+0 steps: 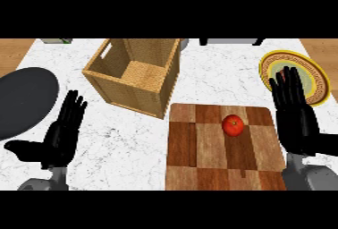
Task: Pick the tomato from the cutting board and place it in the basket
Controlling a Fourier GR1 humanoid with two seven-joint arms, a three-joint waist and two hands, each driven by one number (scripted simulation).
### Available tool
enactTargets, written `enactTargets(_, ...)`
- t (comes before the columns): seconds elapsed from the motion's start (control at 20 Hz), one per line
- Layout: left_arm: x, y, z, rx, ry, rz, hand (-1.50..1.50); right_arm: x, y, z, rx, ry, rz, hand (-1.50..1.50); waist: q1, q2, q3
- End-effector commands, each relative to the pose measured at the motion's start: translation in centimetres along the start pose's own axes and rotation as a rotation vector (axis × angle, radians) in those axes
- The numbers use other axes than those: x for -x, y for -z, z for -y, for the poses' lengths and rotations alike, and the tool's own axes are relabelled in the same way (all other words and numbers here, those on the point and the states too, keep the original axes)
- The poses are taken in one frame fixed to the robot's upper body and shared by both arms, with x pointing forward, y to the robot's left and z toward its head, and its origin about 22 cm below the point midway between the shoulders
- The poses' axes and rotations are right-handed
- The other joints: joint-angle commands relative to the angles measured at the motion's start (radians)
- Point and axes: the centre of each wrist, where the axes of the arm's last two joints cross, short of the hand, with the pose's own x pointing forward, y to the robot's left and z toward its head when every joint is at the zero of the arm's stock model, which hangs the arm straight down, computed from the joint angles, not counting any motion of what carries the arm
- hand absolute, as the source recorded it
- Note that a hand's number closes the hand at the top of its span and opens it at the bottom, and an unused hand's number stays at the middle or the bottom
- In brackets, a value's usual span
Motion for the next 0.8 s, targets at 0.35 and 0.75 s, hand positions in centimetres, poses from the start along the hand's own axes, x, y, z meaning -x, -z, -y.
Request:
enactTargets(0.35,-5.5,3.2,-1.3,0.215,0.397,0.187,0.00,1.0,-3.1,-12.4,-0.891,0.326,-0.230,1.50,0.087,0.038,0.017)
enactTargets(0.75,-7.6,4.3,-2.7,0.170,0.471,0.157,0.00,-3.7,-2.3,-13.9,-0.842,-0.118,0.030,-1.50,0.003,0.017,0.007)
